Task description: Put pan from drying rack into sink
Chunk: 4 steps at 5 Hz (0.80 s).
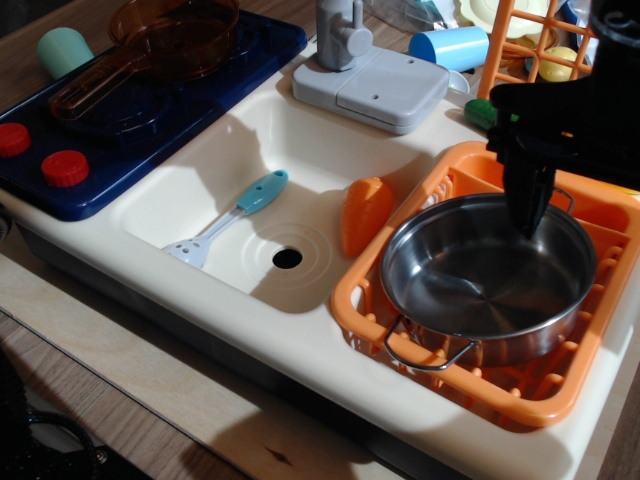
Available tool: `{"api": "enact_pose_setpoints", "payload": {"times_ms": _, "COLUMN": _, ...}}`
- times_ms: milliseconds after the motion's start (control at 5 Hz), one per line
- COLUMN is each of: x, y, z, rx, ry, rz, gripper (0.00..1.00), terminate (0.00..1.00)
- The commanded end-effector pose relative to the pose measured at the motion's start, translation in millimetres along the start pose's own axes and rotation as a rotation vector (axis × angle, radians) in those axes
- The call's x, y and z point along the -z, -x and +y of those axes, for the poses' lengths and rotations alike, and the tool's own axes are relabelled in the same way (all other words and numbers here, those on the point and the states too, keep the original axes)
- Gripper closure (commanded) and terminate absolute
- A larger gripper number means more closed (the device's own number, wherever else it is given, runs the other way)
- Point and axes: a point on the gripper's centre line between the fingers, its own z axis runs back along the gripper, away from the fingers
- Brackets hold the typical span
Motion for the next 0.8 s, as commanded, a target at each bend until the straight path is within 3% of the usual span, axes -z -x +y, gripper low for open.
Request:
{"api": "enact_pose_setpoints", "payload": {"times_ms": 0, "x": -2.5, "y": 0.3, "z": -6.5, "rx": -0.011, "ry": 0.015, "rz": -0.065, "gripper": 0.0, "terminate": 0.0}}
{"api": "enact_pose_setpoints", "payload": {"times_ms": 400, "x": 8.2, "y": 6.7, "z": 3.2, "rx": -0.02, "ry": 0.042, "rz": -0.061, "gripper": 0.0, "terminate": 0.0}}
{"api": "enact_pose_setpoints", "payload": {"times_ms": 600, "x": 11.2, "y": 10.6, "z": 6.9, "rx": -0.03, "ry": 0.053, "rz": -0.065, "gripper": 1.0, "terminate": 0.0}}
